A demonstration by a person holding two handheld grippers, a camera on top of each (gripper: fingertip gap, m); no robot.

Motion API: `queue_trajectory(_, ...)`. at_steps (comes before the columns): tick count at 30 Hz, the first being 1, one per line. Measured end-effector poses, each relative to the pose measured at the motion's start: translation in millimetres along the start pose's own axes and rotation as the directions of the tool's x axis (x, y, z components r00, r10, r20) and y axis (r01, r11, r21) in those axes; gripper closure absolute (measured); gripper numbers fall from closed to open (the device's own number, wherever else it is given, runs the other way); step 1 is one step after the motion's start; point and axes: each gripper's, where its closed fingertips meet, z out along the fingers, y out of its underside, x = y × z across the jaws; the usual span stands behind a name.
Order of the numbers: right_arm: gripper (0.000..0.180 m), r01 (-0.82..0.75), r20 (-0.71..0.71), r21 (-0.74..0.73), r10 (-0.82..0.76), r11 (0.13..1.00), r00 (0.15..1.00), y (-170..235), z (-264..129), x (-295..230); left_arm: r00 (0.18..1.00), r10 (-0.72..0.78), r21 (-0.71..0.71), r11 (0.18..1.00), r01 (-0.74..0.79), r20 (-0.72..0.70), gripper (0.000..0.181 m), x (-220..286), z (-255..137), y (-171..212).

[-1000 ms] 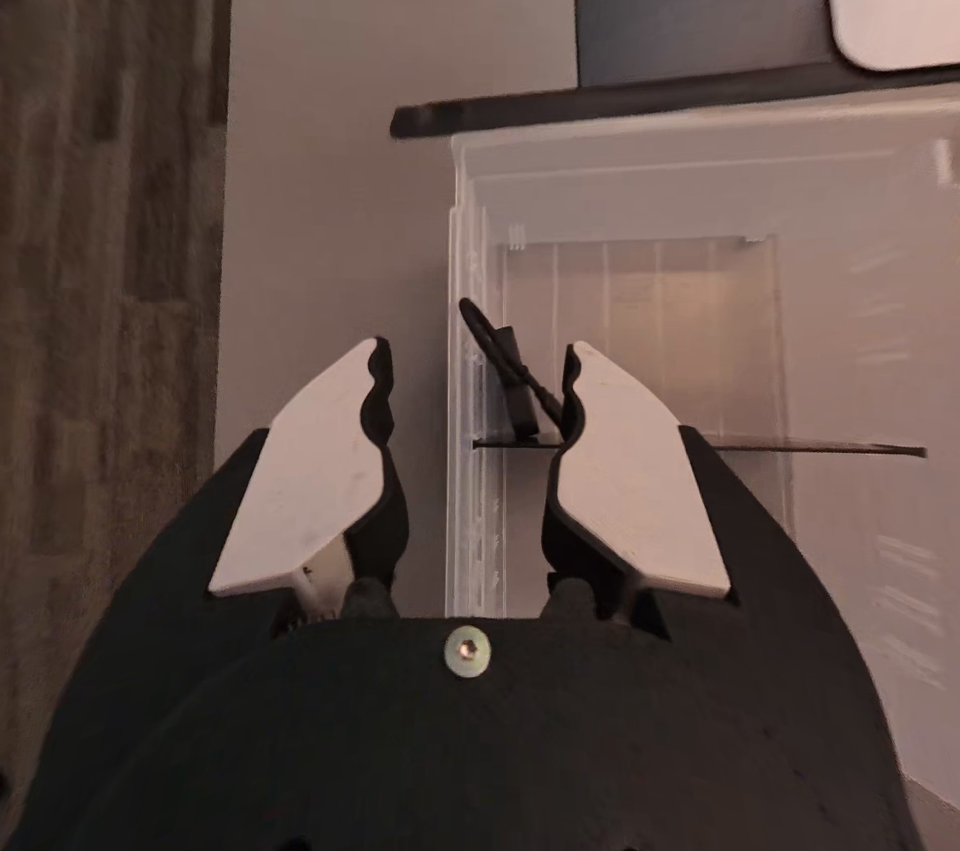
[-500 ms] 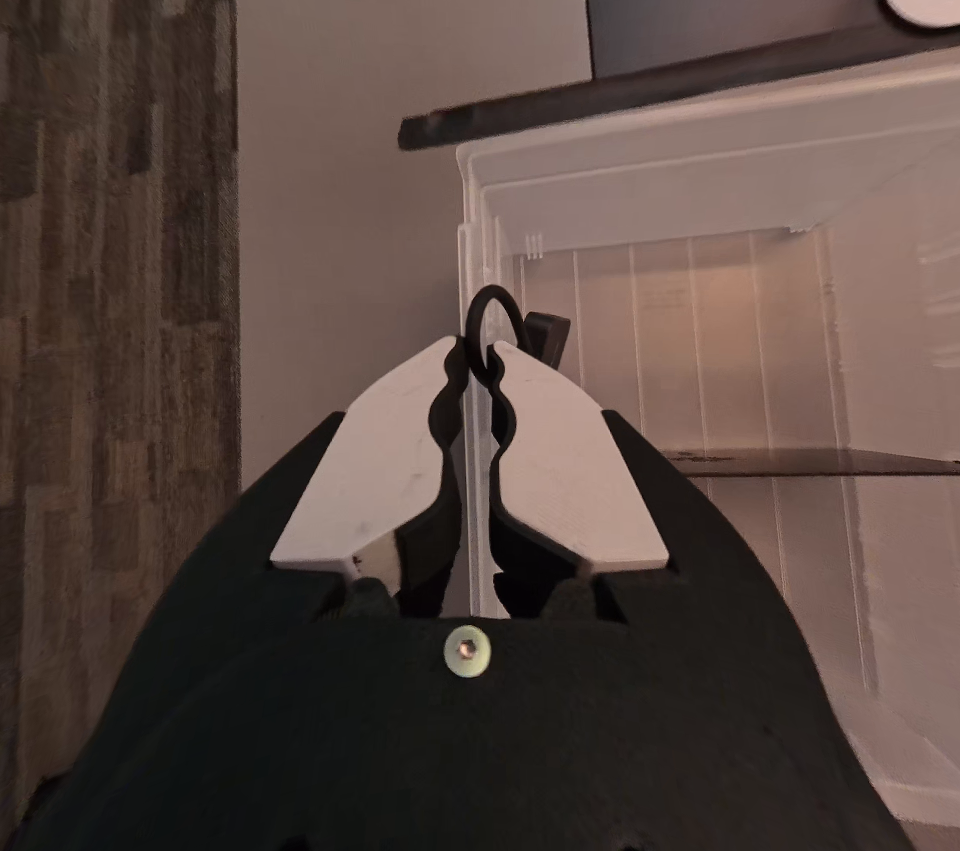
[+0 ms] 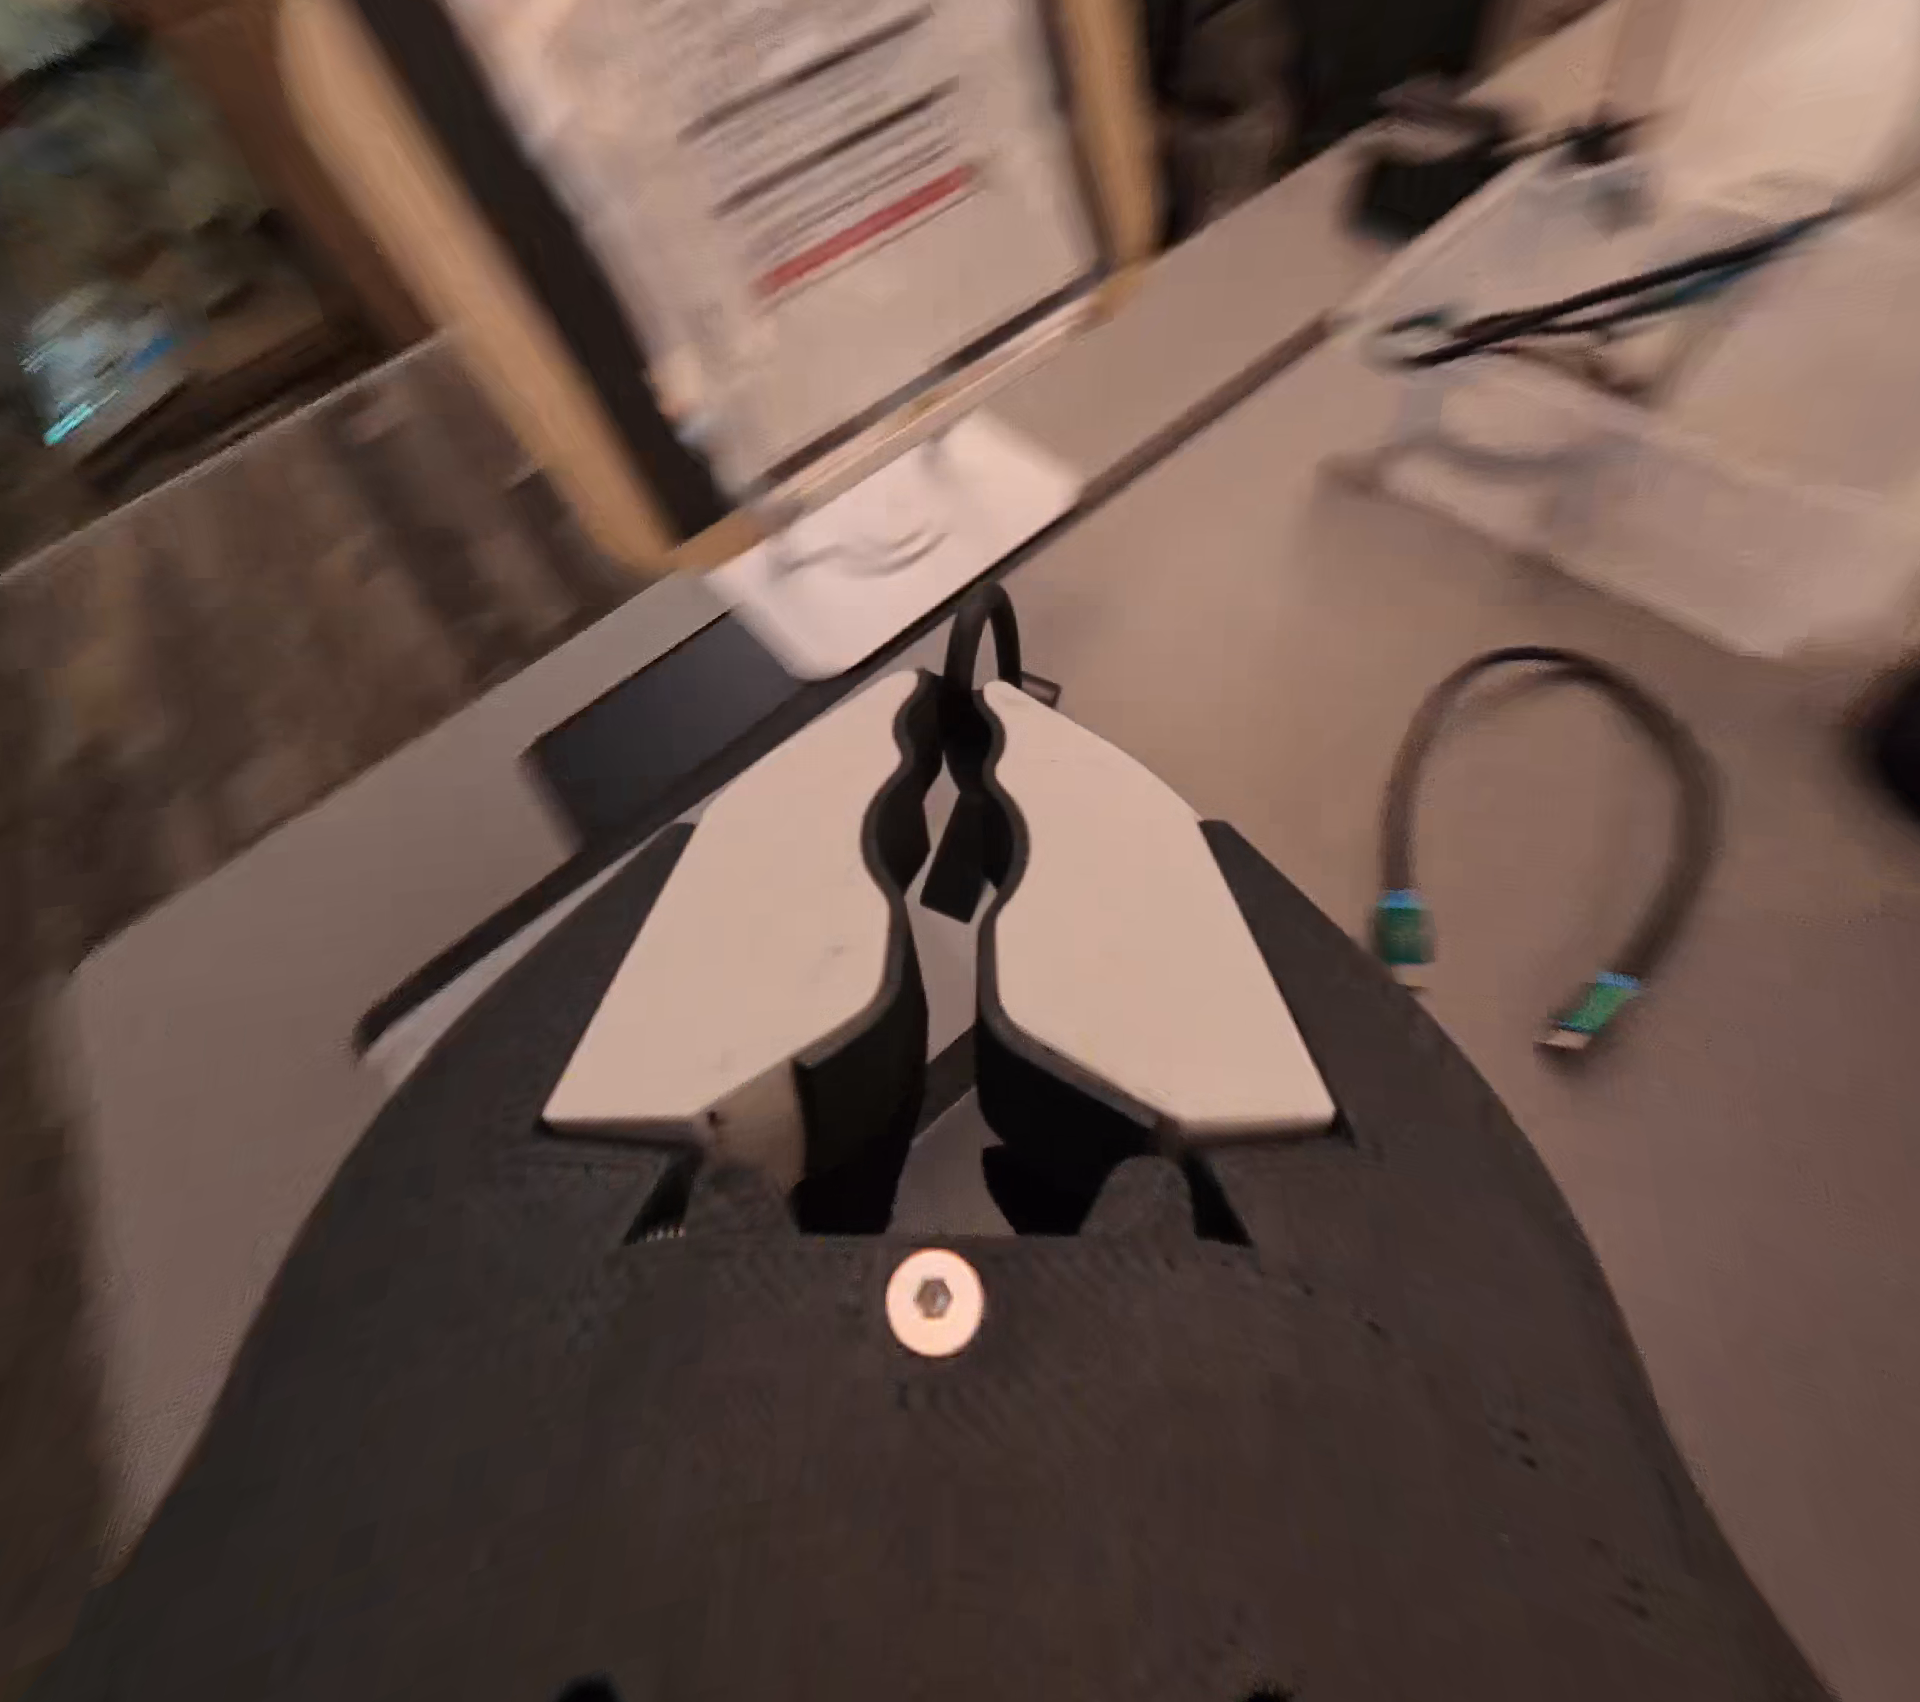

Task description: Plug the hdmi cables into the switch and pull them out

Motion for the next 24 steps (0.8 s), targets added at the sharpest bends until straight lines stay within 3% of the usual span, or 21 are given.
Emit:
queue_trajectory(1, 0.121, 0.065, 0.067, 0.039, -0.067, 0.997, 0.995, -5, 16, -20, 0.995, 0.029, 0.050, 0.998, -0.024, -0.096, 0.177, 23, -2, -11)
queue_trajectory(5, 0.130, 0.392, 0.176, 0.230, -0.434, 0.891, 0.883, -3, 63, -96, 0.924, 0.137, 0.200, 0.977, -0.068, -0.357, 0.177, 94, -23, -41)
queue_trajectory(13, 0.130, 0.667, -0.092, 0.330, -0.681, 0.668, 0.727, -24, 88, -138, 0.860, 0.149, 0.255, 0.967, -0.023, -0.488, 0.177, 133, -56, -67)
queue_trajectory(15, 0.130, 0.576, -0.020, 0.382, -0.617, 0.723, 0.787, -27, 93, -151, 0.873, 0.169, 0.276, 0.960, -0.042, -0.457, 0.177, 132, -59, -70)
queue_trajectory(17, 0.130, 0.354, 0.200, 0.415, -0.464, 0.838, 0.863, -25, 96, -169, 0.887, 0.183, 0.295, 0.954, -0.056, -0.424, 0.177, 131, -61, -72)
queue_trajectory(19, 0.122, 0.105, 0.387, 0.405, -0.275, 0.908, 0.880, -28, 96, -180, 0.893, 0.189, 0.310, 0.949, -0.058, -0.410, 0.177, 131, -64, -74)
queue_trajectory(24, 0.128, -0.234, 0.490, 0.402, 0.008, 0.885, 0.872, -45, 103, -177, 0.889, 0.183, 0.328, 0.944, -0.039, -0.420, 0.177, 137, -65, -73)
